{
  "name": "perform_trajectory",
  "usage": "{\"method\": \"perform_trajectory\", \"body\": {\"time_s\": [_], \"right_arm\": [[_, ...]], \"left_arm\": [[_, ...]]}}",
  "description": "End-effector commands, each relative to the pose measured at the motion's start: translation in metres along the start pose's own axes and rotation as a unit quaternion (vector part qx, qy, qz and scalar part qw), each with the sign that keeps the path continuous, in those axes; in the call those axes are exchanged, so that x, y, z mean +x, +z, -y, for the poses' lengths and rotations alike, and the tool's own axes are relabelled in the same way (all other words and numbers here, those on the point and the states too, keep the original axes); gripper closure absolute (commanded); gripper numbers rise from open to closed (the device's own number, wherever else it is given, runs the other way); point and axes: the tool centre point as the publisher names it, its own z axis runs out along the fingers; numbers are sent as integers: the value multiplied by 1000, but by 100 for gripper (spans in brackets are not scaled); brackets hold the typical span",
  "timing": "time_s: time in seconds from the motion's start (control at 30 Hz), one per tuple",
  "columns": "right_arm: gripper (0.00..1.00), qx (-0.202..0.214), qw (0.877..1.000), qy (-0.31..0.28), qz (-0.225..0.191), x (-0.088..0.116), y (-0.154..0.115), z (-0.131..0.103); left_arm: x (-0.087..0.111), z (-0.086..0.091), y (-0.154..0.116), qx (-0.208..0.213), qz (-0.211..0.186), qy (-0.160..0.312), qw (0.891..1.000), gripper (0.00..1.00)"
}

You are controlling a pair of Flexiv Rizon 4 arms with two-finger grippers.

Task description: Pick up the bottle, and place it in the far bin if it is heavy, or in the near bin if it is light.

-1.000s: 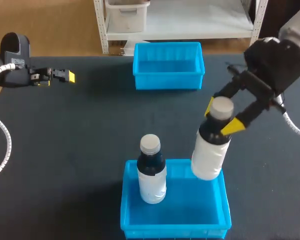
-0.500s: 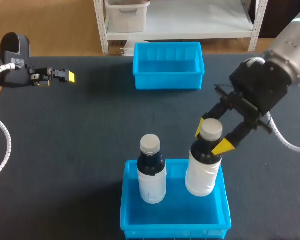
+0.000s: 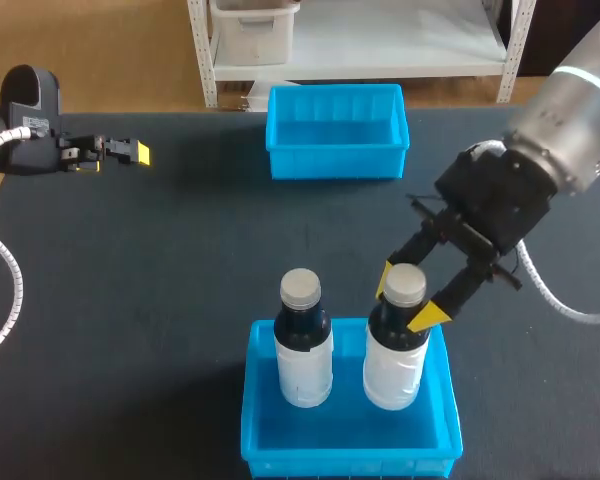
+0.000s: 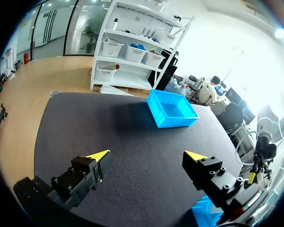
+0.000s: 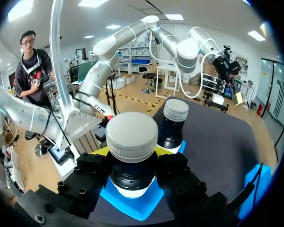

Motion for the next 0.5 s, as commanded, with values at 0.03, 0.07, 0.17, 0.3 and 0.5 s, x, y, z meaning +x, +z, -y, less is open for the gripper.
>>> {"method": "perform_trajectory", "body": {"time_s": [0.03,0.07,0.17,0.3,0.5], "right_arm": [[100,-5,1000,-1,3,6,3,3],[100,-6,1000,-2,3,7,3,3],[100,-9,1000,-4,6,10,6,4],[100,-13,1000,-5,10,12,8,6],[60,-20,1000,-8,7,17,9,8]], "left_arm": [[0,0,0,0,0,0,1000,0],[0,0,0,0,0,0,1000,0],[0,0,0,0,0,0,1000,0],[0,0,0,0,0,0,1000,0],[0,0,0,0,0,0,1000,0]]}}
